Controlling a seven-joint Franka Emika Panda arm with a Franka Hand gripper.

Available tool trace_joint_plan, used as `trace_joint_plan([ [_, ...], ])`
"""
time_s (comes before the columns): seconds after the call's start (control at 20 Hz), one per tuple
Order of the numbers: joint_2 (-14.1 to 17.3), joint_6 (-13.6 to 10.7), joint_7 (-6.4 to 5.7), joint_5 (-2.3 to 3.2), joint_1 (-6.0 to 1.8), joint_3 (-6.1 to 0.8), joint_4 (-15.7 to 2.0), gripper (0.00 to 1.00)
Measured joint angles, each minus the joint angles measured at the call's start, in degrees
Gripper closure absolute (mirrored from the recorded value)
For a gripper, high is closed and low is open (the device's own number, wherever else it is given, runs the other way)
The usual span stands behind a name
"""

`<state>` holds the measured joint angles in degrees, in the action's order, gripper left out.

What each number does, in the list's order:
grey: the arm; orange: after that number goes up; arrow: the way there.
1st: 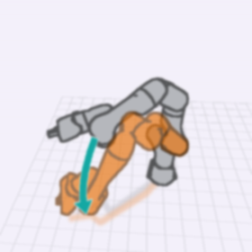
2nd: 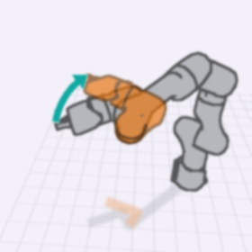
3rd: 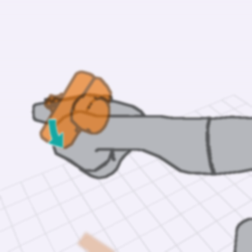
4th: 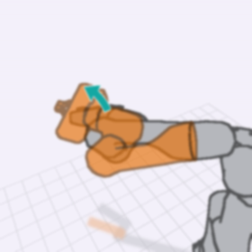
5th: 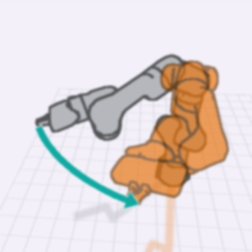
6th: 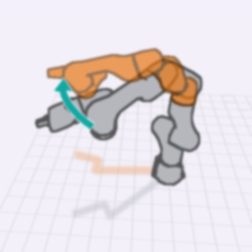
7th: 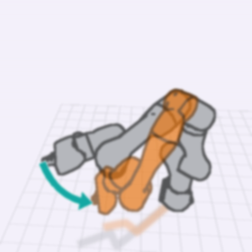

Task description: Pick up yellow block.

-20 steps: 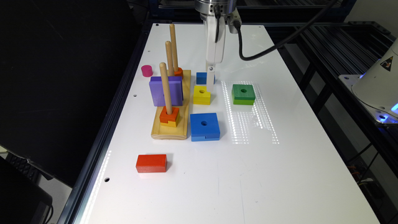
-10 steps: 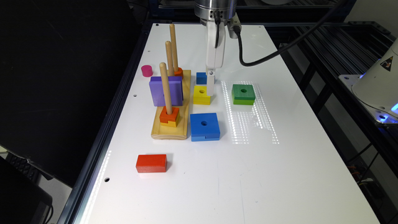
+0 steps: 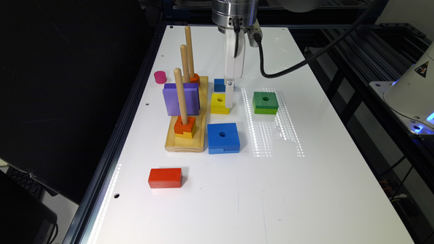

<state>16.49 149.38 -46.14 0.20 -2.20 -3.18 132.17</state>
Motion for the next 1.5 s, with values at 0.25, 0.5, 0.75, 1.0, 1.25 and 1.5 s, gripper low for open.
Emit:
trace_joint_plan([
  [0.25, 1.63, -0.01, -0.04, 0.0, 0.07, -0.03, -2.19, 0.0],
  [0.5, 2.74, -0.01, -0.07, 0.0, 0.1, -0.03, -3.22, 0.0],
  [0.75, 4.81, 1.53, -0.08, 0.0, 0.11, -0.03, -3.3, 0.0],
  [1.0, 5.34, 2.01, -0.08, 0.0, 0.11, -0.03, -3.5, 0.0],
  [1.25, 5.34, 2.01, -0.08, 0.0, 0.11, -0.03, -3.5, 0.0],
  [1.5, 6.0, 2.26, -0.08, 0.0, 0.11, -0.03, -3.49, 0.0],
])
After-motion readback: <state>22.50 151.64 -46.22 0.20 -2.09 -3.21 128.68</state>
